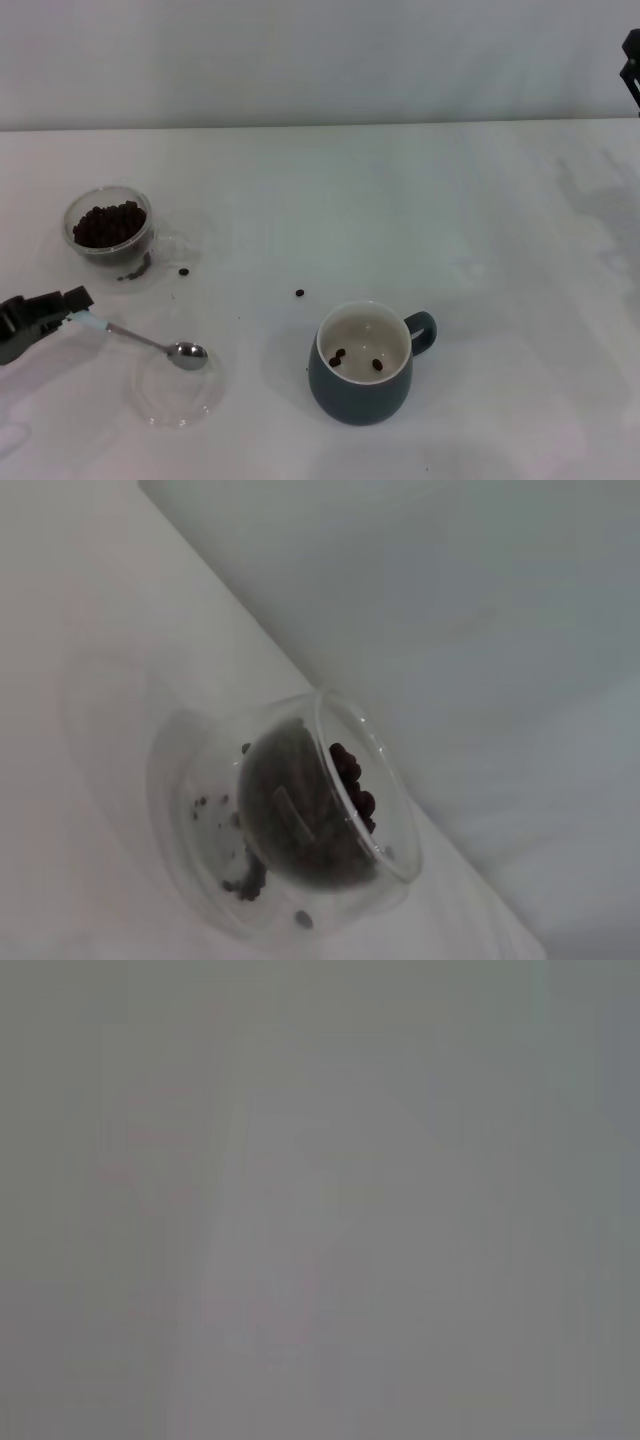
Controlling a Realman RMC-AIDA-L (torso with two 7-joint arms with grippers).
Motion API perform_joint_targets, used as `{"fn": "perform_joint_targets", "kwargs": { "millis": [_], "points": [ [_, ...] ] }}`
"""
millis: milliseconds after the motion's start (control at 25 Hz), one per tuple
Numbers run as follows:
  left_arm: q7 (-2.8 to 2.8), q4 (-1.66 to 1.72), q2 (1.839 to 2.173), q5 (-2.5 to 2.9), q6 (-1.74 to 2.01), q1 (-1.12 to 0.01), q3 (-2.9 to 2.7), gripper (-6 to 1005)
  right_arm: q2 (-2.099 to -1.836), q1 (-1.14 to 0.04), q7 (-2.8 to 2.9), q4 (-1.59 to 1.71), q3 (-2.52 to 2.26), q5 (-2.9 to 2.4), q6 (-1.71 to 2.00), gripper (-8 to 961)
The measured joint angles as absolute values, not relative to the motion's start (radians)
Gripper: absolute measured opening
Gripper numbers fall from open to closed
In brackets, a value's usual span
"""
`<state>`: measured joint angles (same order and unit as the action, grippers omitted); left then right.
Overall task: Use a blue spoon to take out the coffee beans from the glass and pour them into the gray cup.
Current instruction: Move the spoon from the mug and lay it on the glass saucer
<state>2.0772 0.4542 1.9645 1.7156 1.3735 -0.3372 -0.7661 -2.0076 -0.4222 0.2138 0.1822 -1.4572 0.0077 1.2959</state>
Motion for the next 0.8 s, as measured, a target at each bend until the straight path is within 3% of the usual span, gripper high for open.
{"fn": "perform_joint_targets", "kwargs": {
  "millis": [800],
  "points": [
    [2.120,0.446,1.969,1.794,1.325,-0.352,-0.772,133,-2.013,-0.429,0.220,0.193,-1.461,0.008,1.297,695]
  ]
}}
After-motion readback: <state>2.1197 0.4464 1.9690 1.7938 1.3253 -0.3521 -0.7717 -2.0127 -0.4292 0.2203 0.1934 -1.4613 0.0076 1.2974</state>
